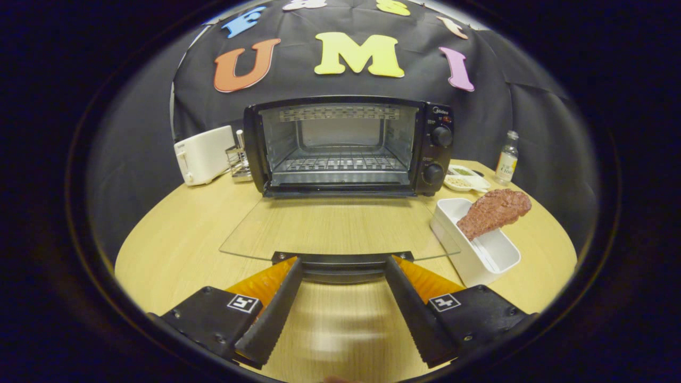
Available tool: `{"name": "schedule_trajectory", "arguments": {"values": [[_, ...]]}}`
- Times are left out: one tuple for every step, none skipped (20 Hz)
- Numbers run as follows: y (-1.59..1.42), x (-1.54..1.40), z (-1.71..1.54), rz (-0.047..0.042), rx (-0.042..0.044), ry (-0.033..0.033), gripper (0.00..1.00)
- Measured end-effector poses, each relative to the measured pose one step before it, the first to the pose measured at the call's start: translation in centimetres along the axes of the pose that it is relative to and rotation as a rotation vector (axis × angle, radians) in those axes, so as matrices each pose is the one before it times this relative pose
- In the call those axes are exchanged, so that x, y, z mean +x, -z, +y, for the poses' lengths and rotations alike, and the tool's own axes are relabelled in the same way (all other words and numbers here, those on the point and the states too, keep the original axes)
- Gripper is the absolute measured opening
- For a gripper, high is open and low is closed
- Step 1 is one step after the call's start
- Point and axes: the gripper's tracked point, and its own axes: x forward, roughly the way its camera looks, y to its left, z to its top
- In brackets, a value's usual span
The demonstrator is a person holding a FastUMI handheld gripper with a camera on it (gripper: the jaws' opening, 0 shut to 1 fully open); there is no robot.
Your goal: Open the toaster oven, put the food inside, and close the toaster oven door.
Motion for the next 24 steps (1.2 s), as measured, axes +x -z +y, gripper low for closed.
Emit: {"name": "schedule_trajectory", "arguments": {"values": [[-0.023,-0.148,-0.135,0.00973,-0.0076,-0.00711,1.0],[0.085,-0.322,0.092,0.00851,0.00004,-0.01585,1.0],[-0.096,-0.462,-0.191,0.00739,-0.00047,-0.01378,1.0],[-0.168,-0.678,-0.528,0.00067,-0.00816,-0.00815,1.0],[-0.383,-0.602,-0.577,-0.00582,-0.02006,-0.00513,1.0],[-0.609,-0.571,-0.765,-0.01368,-0.03153,0.00246,1.0],[-0.47,-0.531,-1.094,-0.01083,-0.03617,0.01195,1.0],[-0.511,-0.56,-1.241,-0.01349,-0.02923,0.01545,1.0],[-0.37,-0.459,-1.043,-0.01221,-0.02057,0.00205,1.0],[-0.258,-0.491,-1.007,-0.0016,-0.0117,-0.00469,1.0],[-0.293,-0.513,-1.079,-0.00401,-0.00908,-0.00497,1.0],[-0.451,-0.481,-1.24,-0.00472,-0.01034,-0.00335,1.0],[-0.453,-0.342,-1.398,-0.00734,-0.00847,0.00106,1.0],[-0.453,-0.251,-1.616,-0.00283,-0.0062,0.00788,1.0],[-0.24,-0.296,-1.683,0.00368,0.00013,0.00796,1.0],[-0.409,-0.221,-1.615,0.00039,0.0138,0.00396,1.0],[-0.271,-0.141,-1.385,0.0065,0.01625,-0.00053,1.0],[-0.351,-0.165,-1.436,0.00664,0.0177,-0.0019,1.0],[-0.261,-0.074,-1.418,0.01501,0.02191,-0.00787,1.0],[-0.362,-0.065,-1.323,0.01262,0.02729,-0.00648,1.0],[-0.381,0.027,-1.218,0.02109,0.02684,-0.01336,1.0],[-0.151,-0.11,-0.944,0.0338,0.03553,-0.02239,1.0],[-0.302,0.042,-0.933,0.02923,0.03265,-0.01954,1.0],[-0.432,0.209,-0.975,0.02221,0.01824,-0.01799,1.0]]}}
